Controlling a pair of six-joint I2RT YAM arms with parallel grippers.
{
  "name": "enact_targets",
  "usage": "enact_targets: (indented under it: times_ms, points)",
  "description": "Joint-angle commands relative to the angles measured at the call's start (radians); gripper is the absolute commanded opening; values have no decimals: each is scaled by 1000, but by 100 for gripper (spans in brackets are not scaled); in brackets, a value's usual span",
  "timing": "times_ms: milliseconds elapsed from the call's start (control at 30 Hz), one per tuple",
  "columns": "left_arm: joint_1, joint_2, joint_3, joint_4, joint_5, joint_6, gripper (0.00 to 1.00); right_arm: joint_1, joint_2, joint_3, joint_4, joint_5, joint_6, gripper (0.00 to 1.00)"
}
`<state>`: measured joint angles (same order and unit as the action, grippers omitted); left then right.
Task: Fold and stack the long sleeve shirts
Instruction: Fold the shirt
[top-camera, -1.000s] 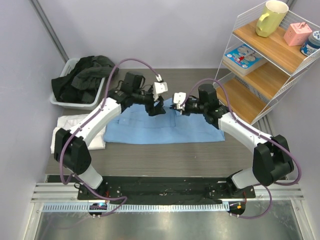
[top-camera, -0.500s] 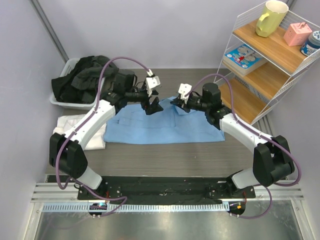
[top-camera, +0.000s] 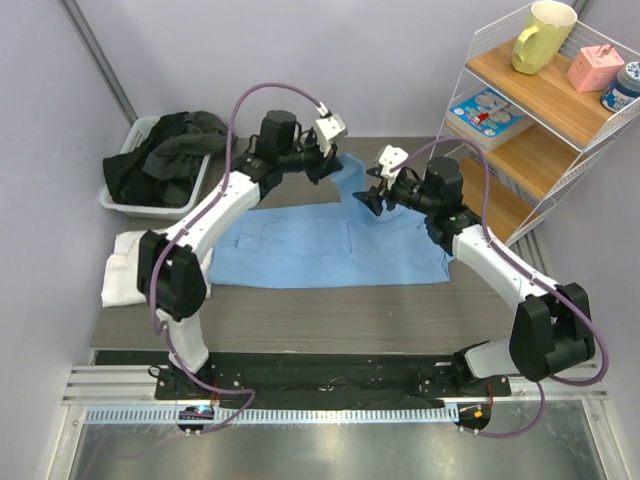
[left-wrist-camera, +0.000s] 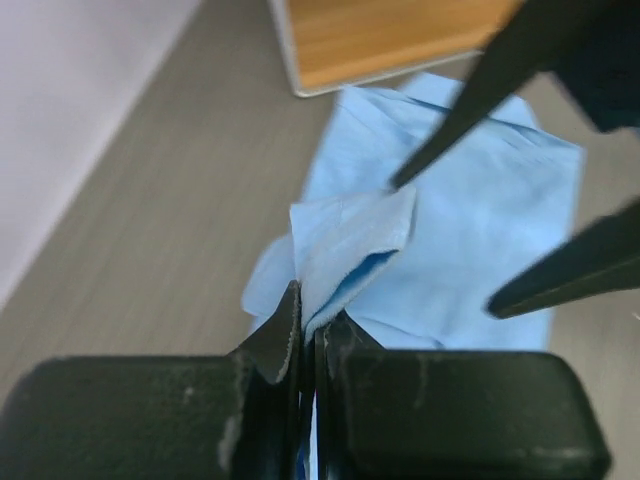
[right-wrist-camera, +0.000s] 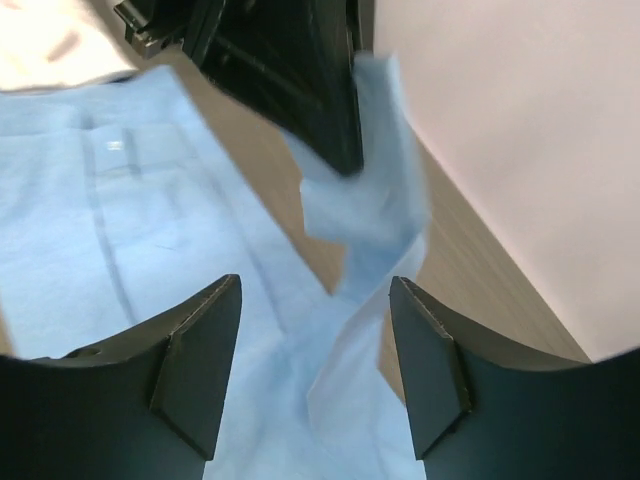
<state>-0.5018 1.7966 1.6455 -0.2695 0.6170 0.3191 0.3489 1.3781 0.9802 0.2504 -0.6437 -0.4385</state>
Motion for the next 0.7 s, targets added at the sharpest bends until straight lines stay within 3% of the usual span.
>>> enact_targets:
  times_ms: [0,100,300,533,667]
  points:
    - [6,147,193,108,-281,-155,0,-77,-72,64,-32,130,67,66]
    - [8,279,338,125,-420,-201,0,-102,-137,13,-126,111,20,60]
    - [8,501,563,131,-548,-209,0,-103,-186,-83,-290,84,6,42]
    - [3,605,609,158,-582,-135,0,-106,-171,-127,-370,145,46,27]
    - [5,653,632,110,-695,-71,0,-108,-140,-130,-402,167,75,22]
